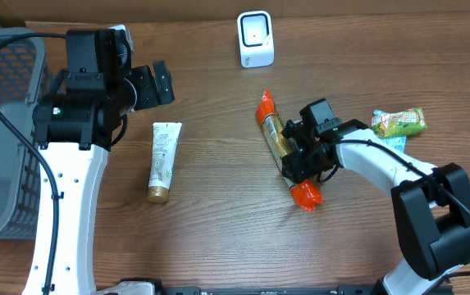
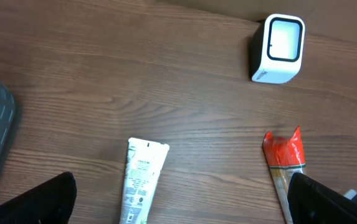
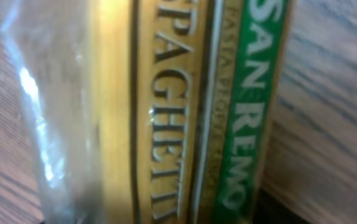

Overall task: Scan the item barcode
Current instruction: 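Lift the spaghetti pack toward the scanner with the right gripper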

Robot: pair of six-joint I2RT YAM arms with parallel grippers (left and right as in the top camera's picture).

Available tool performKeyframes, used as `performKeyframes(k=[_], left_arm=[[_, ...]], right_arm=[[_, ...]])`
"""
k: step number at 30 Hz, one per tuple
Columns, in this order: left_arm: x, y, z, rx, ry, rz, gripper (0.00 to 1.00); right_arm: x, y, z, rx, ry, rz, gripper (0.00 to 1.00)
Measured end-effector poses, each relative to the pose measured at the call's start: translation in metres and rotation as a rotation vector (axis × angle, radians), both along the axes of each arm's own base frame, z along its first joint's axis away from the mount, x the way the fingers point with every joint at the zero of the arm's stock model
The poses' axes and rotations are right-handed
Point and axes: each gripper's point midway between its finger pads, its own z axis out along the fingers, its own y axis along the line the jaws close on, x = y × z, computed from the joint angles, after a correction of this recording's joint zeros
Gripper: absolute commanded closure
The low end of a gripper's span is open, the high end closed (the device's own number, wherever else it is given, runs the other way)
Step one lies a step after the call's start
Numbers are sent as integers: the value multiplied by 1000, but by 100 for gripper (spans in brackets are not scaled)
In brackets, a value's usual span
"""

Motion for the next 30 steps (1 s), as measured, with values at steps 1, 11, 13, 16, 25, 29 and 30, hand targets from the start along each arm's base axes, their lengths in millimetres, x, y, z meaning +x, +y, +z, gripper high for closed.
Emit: performKeyframes(k=[1,11,13,16,25,29,30], left_arm=[[0,0,0,0,0,0,1],[0,0,0,0,0,0,0],[0,0,0,0,0,0,1],[0,0,0,0,0,0,0],[0,0,0,0,0,0,0],[0,0,0,0,0,0,1],[0,0,0,0,0,0,0]], right_arm=[[0,0,0,2,1,-4,61],[-5,17,9,114,47,-33,96],[-11,21,11,137,81,-26,96],[-15,27,22,173,133,-25,96],[31,60,116,404,54,-2,96],[33,64,156,492,-1,19,96],[32,64,164,509,-12,24,96]])
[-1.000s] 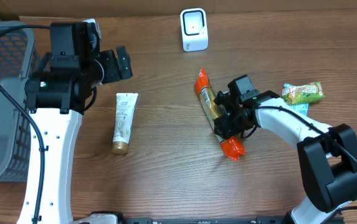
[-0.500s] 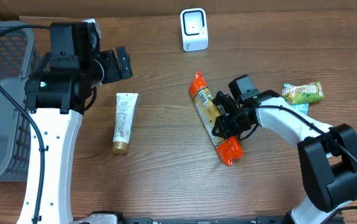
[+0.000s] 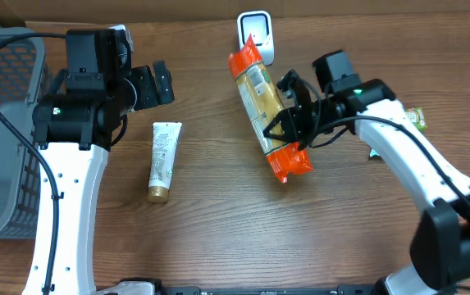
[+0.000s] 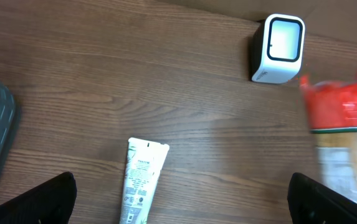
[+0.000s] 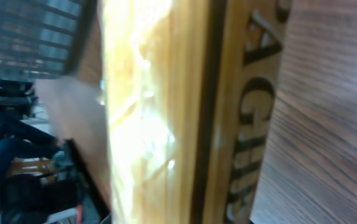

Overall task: Scan the item barcode
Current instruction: 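Lift the spaghetti pack toward the scanner with the right gripper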

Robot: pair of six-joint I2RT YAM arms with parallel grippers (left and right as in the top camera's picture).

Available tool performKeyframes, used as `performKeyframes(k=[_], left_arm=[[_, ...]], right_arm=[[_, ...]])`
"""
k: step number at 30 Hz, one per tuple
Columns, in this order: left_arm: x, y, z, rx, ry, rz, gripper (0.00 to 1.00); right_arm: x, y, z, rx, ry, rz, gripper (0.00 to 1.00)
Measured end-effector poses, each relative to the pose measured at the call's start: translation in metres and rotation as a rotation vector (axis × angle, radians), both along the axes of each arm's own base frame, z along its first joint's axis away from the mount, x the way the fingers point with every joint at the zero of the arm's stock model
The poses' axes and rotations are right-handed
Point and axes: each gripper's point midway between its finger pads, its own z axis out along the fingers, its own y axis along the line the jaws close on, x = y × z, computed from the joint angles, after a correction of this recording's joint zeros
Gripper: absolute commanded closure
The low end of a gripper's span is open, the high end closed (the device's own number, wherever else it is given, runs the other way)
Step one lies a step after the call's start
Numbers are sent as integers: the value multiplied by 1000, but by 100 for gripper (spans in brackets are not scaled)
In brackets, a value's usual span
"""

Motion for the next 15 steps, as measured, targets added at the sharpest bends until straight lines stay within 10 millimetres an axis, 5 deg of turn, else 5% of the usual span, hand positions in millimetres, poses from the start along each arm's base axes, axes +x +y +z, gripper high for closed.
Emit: performKeyframes(k=[4,15], left_arm=[[0,0,0,0,0,0,0],[0,0,0,0,0,0,0]], right_arm=[[-9,0,21,38,-20,11,96],[-16,7,39,104,22,25,97]])
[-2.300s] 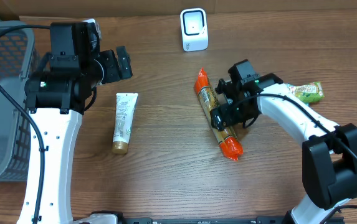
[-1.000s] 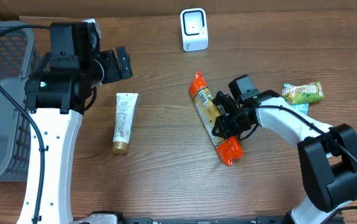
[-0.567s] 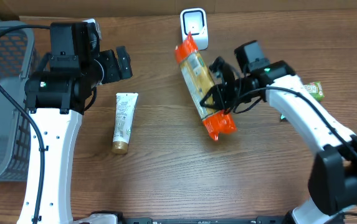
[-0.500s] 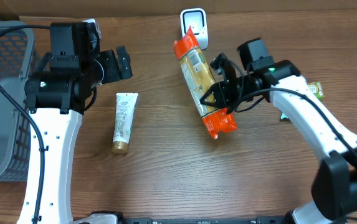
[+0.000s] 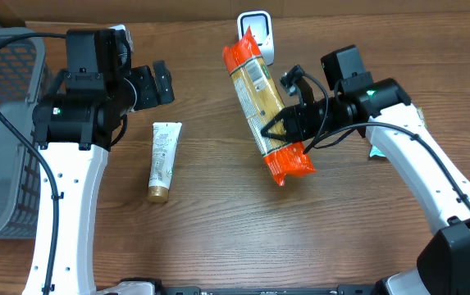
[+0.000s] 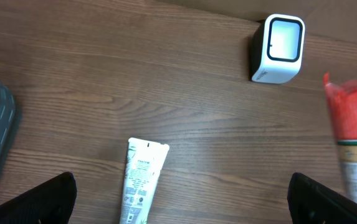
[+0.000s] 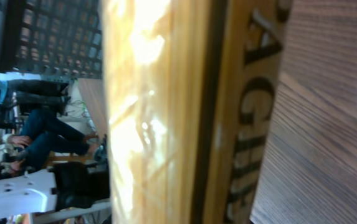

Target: Scan the item barcode

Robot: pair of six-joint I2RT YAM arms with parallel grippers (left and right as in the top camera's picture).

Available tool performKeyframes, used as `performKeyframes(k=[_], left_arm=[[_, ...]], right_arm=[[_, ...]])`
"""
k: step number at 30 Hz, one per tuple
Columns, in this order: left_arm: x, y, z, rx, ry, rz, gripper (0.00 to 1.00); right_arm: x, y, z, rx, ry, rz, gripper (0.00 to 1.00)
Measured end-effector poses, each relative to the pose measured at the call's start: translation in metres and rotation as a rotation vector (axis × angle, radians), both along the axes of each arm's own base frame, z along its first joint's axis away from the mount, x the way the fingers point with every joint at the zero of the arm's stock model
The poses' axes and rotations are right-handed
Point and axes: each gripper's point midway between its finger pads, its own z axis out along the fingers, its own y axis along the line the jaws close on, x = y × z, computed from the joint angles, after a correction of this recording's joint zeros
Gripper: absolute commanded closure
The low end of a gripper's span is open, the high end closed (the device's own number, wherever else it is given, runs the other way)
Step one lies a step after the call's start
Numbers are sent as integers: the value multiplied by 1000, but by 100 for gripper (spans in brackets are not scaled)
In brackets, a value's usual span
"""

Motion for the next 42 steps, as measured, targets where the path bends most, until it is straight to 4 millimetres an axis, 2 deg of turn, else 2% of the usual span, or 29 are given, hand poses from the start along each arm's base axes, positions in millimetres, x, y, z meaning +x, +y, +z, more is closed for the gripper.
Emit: performKeyframes(k=[4,5,7,9,11,14,17,20,23,25,27,35,42], left_arm=[[0,0,0,0,0,0,0],[0,0,0,0,0,0,0],[0,0,0,0,0,0,0],[0,0,0,0,0,0,0],[0,0,0,0,0,0,0],[0,0,0,0,0,0,0],[0,0,0,0,0,0,1],[0,0,0,0,0,0,1],[0,0,0,0,0,0,0],[0,0,0,0,0,0,0],[0,0,0,0,0,0,0],[0,0,0,0,0,0,1],[0,0,0,0,0,0,0]], right_arm=[[18,0,40,-15,-88,-44,96],[31,-1,57,-40,-166,-75,96],[51,-4,75,-97,-287,-134,96],[71,-8,87,-190,-421,-217,96],[85,-11,88,-298,-514,-285,96],[108,-11,78,-461,-632,-374,96],[143,-13,61,-605,-732,-477,96],[180,-27,33,-769,-803,-575,96],[210,-46,-6,-976,-864,-608,96],[222,-55,-27,-1091,-896,-570,96],[232,-57,-36,-1155,-943,-529,96],[259,-50,-48,-1329,-1124,-342,96],[276,-61,-79,-1469,-1169,-250,96]])
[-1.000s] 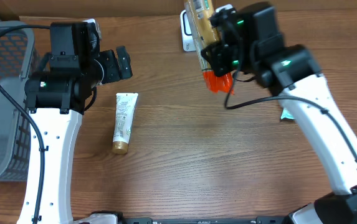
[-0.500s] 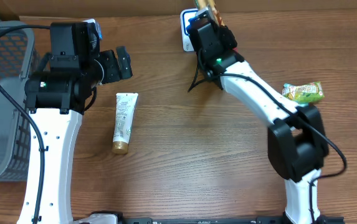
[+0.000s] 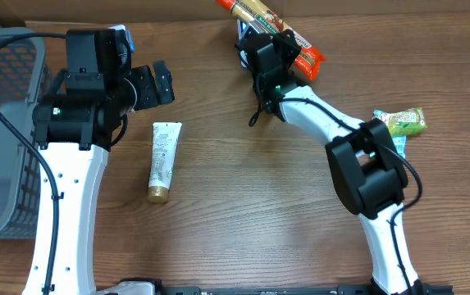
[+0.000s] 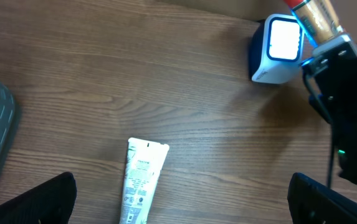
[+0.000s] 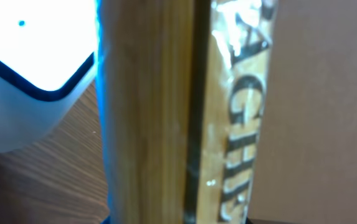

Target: Scan the item barcode

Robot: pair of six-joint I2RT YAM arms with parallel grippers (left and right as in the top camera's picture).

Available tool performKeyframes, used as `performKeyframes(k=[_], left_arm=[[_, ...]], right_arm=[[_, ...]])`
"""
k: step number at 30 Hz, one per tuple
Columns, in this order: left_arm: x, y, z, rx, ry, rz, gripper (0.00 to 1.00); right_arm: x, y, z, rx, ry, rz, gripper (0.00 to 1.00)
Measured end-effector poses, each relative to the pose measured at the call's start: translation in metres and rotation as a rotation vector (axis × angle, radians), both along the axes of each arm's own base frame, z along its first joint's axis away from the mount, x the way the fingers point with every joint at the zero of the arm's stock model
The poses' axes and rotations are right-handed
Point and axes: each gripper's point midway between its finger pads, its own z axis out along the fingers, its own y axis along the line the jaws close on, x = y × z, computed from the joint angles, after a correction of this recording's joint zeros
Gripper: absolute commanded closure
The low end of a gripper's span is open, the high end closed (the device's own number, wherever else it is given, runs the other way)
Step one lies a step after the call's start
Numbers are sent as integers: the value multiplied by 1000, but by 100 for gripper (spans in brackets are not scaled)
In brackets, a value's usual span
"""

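Note:
My right gripper [image 3: 277,43] is shut on a long spaghetti pack [image 3: 261,16] with red ends, at the table's back edge. The pack is held just in front of the lit window of the white scanner [image 4: 279,48]. In the right wrist view the pack [image 5: 166,118] fills the frame, with the scanner's bright window [image 5: 28,43] right behind it on the left. In the left wrist view the pack [image 4: 312,15] crosses the scanner's top right corner. No barcode shows in any view. My left gripper [image 3: 159,83] hangs open, away from all this.
A white cream tube [image 3: 165,160] lies below the left gripper. A grey basket stands at the left edge. A green snack pack [image 3: 399,121] lies at the right. A cardboard wall runs along the back of the table.
My right gripper has carried the spaghetti pack from mid-table up to the back edge and holds it against the scanner's window. The left arm has not moved.
The pack lay on the table with my right gripper down on it. Then it hung lifted and tilted near the scanner, a little higher at the third moment. Now it sits right at the scanner's face. The left arm and the tube stayed put.

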Motion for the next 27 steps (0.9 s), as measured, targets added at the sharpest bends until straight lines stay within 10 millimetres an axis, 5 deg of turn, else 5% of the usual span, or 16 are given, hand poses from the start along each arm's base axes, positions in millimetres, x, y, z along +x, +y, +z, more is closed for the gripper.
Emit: performKeyframes(k=[5,13,27], left_arm=[[0,0,0,0,0,0,1],[0,0,0,0,0,0,0],[0,0,0,0,0,0,0]], right_arm=[[10,-18,-15,-43,-27,-51,96],[19,-42,-5,-32,-89,-116,96],[19,-45,-13,-45,-69,-119,96]])
